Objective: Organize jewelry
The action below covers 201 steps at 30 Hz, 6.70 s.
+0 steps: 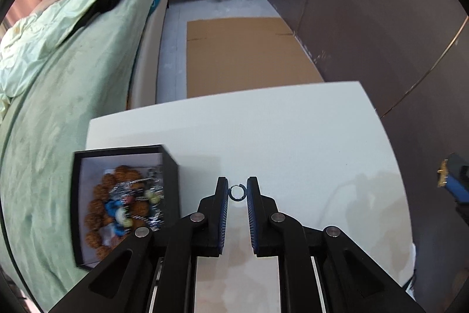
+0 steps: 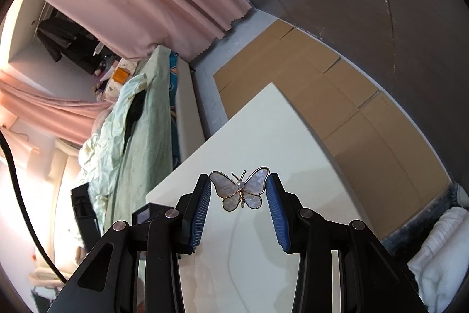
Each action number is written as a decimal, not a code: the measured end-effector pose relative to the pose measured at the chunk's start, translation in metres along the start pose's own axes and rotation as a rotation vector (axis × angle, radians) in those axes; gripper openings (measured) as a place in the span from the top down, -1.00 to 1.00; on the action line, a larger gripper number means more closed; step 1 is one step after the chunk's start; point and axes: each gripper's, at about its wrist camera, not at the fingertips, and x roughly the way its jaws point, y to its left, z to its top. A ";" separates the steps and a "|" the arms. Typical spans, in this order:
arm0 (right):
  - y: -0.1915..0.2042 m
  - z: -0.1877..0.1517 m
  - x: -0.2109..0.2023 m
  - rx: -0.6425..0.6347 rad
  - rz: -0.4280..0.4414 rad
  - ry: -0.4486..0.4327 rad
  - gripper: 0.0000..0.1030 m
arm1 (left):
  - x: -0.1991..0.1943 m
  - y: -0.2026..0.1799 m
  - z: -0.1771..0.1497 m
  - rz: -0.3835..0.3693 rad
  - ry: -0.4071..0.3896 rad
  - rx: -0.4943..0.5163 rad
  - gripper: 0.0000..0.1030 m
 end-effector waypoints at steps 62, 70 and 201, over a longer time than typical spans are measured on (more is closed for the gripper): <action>0.183 -0.122 0.121 -0.368 0.318 0.139 -0.23 | -0.096 0.210 -0.047 -0.235 -0.294 -0.393 -0.25; 0.167 -0.118 0.092 -0.347 0.289 0.092 -0.23 | -0.104 0.206 -0.056 -0.245 -0.305 -0.381 -0.25; 0.091 -0.125 -0.054 -0.440 -0.108 -0.071 -0.99 | -0.154 0.079 -0.128 -0.123 -0.491 0.030 -0.99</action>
